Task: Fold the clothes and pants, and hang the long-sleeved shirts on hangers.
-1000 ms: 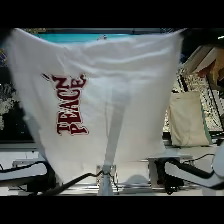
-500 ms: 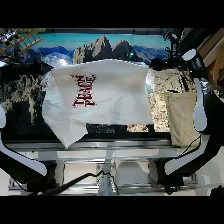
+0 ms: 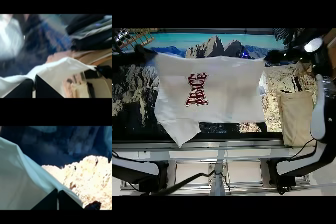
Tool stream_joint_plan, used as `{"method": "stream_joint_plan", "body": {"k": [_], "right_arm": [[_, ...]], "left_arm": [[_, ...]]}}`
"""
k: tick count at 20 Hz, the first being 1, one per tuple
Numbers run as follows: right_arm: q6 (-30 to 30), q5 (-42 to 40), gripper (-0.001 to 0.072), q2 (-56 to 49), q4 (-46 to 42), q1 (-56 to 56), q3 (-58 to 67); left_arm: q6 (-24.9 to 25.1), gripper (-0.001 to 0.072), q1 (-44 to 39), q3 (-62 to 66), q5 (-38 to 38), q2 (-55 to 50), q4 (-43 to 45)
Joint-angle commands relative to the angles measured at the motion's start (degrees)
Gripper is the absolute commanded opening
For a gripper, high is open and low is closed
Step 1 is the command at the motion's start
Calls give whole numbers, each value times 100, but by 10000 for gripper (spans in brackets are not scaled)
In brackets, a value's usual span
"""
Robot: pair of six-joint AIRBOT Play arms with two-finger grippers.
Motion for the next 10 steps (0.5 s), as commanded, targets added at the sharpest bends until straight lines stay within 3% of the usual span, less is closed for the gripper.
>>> {"method": "stream_joint_plan", "body": {"k": [1,7,10], "right_arm": [[-39,592,13,1456,-212,4,535],[-39,-120,12,3980,-343,4,852],[-48,-389,12,4660,-387,4,852]], "left_arm": [[249,0,424,2,407,1840,-308],[247,2,1335,2,2778,4981,-306],[247,2,1620,2,3342,5770,-306]]}}
